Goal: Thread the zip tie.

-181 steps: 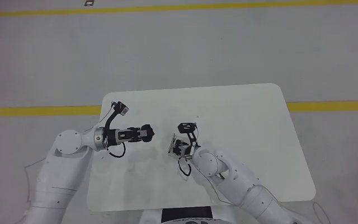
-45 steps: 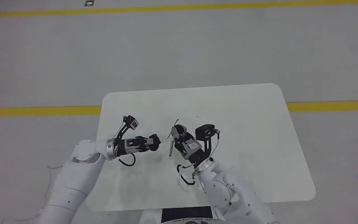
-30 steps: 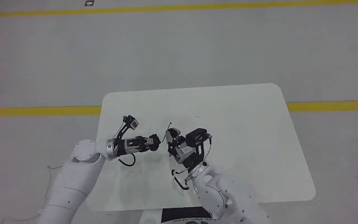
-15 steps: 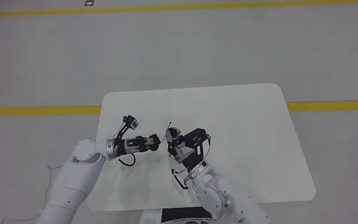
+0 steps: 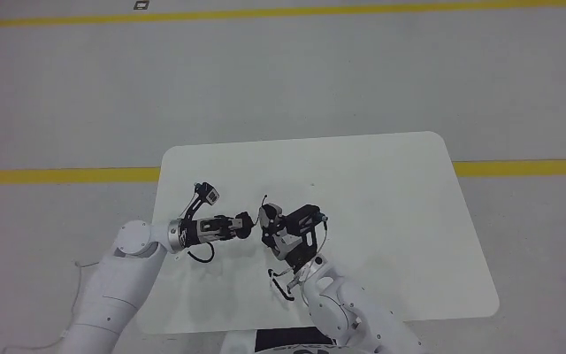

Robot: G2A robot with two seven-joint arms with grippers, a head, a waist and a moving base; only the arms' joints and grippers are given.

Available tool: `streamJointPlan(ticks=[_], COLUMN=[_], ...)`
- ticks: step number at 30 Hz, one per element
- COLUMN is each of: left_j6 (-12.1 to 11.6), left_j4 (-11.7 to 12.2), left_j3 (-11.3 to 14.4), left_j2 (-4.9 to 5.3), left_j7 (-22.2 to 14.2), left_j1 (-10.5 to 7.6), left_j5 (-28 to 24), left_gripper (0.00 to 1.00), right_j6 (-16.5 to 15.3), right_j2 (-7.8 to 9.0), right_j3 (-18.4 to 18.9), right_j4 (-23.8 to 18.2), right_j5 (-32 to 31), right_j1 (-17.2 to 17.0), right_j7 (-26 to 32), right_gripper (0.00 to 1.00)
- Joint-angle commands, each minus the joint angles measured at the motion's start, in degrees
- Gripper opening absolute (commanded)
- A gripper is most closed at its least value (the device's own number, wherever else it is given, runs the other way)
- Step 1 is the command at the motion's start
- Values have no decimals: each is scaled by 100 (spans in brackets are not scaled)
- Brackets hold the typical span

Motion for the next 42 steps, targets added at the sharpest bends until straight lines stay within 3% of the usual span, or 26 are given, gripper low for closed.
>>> streamJointPlan(ticks=[1, 42], left_j6=[0, 0], left_j4=[0, 0], left_j3=[0, 0], left_j2=[0, 0], left_j7=[0, 0], left_j1=[0, 0], left_j5=[0, 0], left_gripper=[0, 0], right_j6=[-6, 23], right_j2=[-5, -96], right_j3=[-7, 3], right_j4=[10, 138], right_j5=[-1, -24], right_j1=[5, 40], right_j7=[13, -5], right_gripper=[0, 0])
